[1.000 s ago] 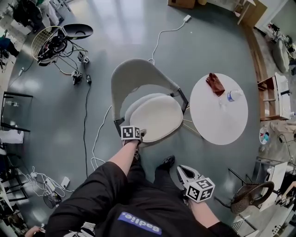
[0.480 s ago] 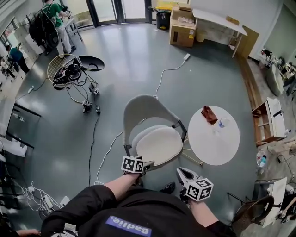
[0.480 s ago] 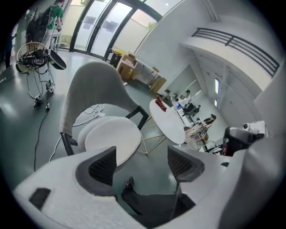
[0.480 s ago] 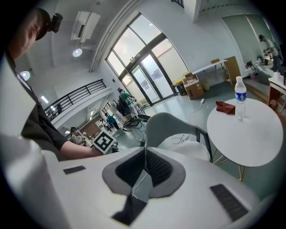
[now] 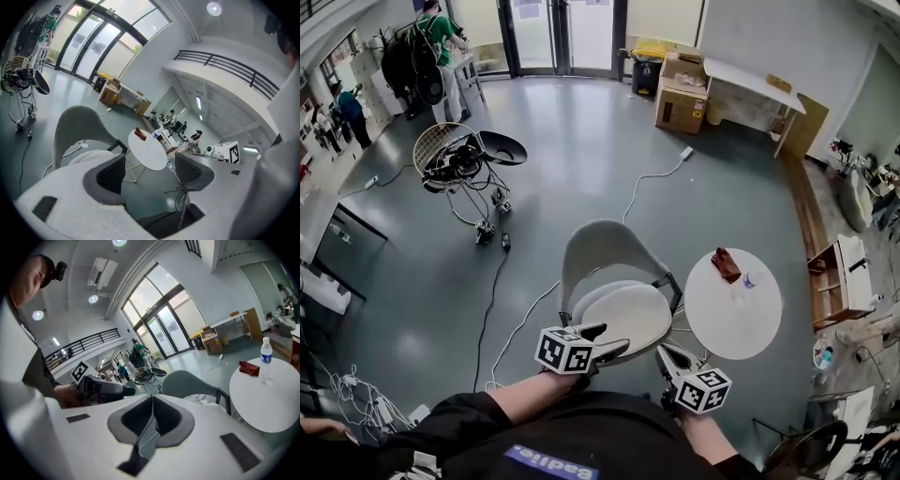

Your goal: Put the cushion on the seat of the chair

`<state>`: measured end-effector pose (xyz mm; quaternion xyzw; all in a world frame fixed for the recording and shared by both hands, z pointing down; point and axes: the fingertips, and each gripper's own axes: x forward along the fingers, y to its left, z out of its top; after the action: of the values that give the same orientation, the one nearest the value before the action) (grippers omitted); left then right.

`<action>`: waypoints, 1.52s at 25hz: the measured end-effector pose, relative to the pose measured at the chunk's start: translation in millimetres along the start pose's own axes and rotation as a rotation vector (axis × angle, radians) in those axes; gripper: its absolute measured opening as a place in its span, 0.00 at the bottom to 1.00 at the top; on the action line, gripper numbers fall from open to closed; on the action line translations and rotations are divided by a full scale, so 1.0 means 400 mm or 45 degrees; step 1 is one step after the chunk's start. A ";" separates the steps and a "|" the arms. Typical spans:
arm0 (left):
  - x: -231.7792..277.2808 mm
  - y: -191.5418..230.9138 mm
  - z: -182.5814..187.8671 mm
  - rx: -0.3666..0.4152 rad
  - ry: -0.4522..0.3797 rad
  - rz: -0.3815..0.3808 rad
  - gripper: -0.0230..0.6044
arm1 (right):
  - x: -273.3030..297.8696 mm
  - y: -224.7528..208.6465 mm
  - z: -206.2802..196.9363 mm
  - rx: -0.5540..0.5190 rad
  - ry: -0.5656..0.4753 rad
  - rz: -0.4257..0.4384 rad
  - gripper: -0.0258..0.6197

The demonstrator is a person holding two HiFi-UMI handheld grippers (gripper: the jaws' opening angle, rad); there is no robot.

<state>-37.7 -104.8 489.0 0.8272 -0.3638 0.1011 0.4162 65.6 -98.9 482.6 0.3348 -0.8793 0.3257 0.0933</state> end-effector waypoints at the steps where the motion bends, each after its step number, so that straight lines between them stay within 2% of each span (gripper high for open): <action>1: -0.008 -0.024 0.018 0.008 -0.021 -0.027 0.59 | 0.001 0.009 0.008 -0.009 -0.001 0.007 0.09; 5: -0.040 -0.124 0.079 0.063 -0.088 -0.137 0.59 | -0.010 0.061 0.069 -0.035 -0.038 0.049 0.09; 7: -0.053 -0.166 0.105 0.115 -0.128 -0.182 0.56 | -0.019 0.087 0.091 -0.056 -0.059 0.069 0.09; 10: -0.059 -0.202 0.127 0.205 -0.207 -0.235 0.41 | -0.022 0.104 0.093 -0.090 -0.073 0.062 0.09; 13: -0.062 -0.208 0.118 0.261 -0.235 -0.249 0.29 | -0.021 0.112 0.078 -0.099 -0.065 0.043 0.09; 17: -0.064 -0.225 0.108 0.359 -0.263 -0.254 0.19 | -0.033 0.122 0.069 -0.163 -0.061 0.021 0.09; 23: -0.048 -0.284 0.079 0.469 -0.243 -0.383 0.07 | -0.042 0.152 0.078 -0.264 -0.087 0.037 0.09; 28: -0.047 -0.326 0.060 0.567 -0.236 -0.457 0.06 | -0.053 0.159 0.081 -0.285 -0.114 0.050 0.09; 38: -0.040 -0.345 0.067 0.606 -0.240 -0.469 0.06 | -0.072 0.179 0.109 -0.332 -0.176 0.098 0.08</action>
<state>41.6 -63.3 379.5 0.9591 -0.2109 0.0294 0.1867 43.2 -71.1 401.4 0.3076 -0.9306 0.1882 0.0628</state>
